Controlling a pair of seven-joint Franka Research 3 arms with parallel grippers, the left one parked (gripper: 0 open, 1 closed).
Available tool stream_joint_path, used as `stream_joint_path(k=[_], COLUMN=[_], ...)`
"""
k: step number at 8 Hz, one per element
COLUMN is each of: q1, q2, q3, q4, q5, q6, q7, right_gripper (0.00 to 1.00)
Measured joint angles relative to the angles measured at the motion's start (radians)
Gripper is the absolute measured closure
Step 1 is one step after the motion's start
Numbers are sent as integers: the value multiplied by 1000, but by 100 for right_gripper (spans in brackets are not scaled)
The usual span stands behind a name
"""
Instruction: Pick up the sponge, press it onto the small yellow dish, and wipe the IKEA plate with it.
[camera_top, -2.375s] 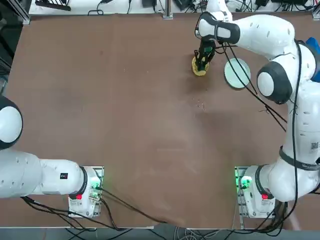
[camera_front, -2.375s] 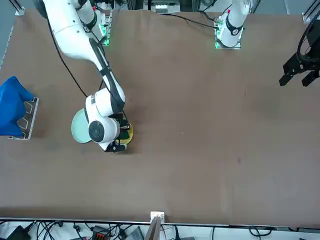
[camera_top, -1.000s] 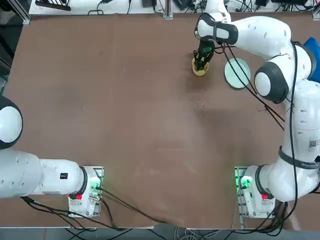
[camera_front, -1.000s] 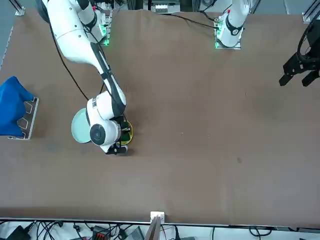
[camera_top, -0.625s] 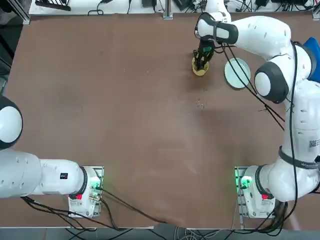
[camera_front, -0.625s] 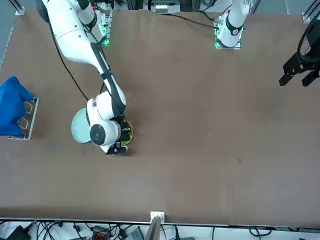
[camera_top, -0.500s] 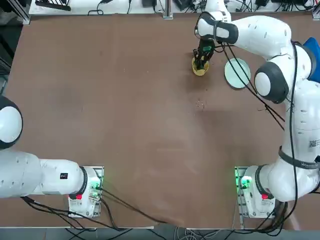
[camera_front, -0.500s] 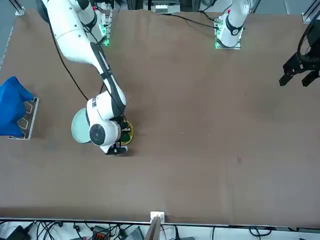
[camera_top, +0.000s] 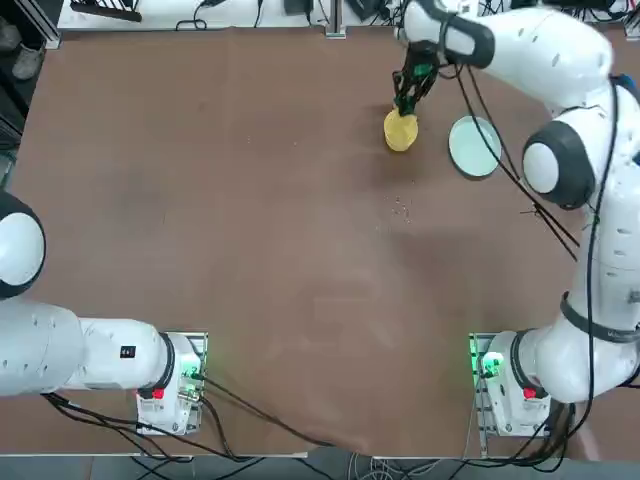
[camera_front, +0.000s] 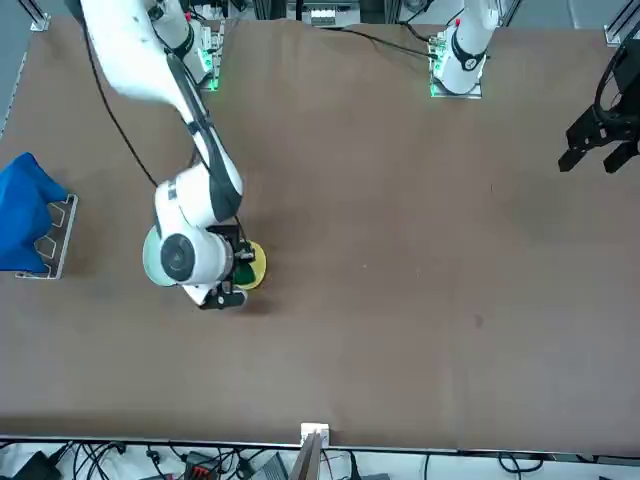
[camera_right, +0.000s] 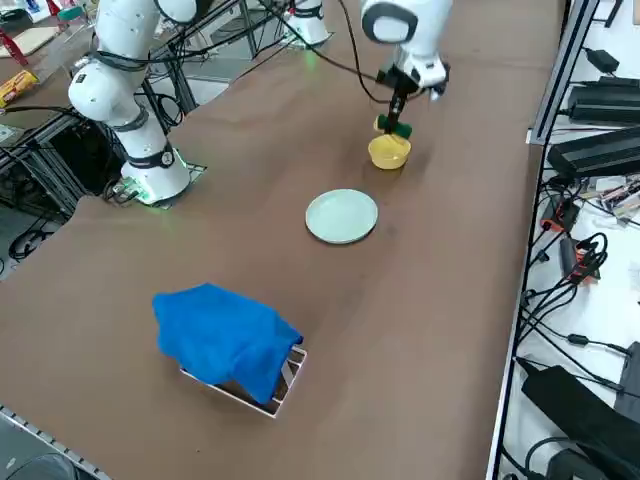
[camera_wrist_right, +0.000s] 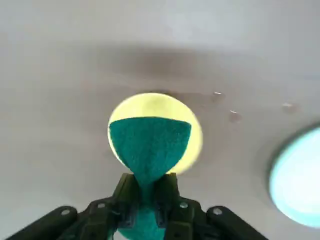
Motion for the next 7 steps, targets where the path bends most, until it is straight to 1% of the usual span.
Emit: stream_joint_path(k=[2,4,5,6,7], q1=[-39,-83,-111,-145,-190], q2=[-73,-123,-152,-191,-239], q3=[-4,-6,-8,-9,-11], q4=[-18,-88,-157,-253,-373], q5=[-38,-125,-142,-149,-151], q6=[-44,-35,13,95,195], q7=[0,-7,-34,-69,-115], right_gripper=[79,79,79,79,79])
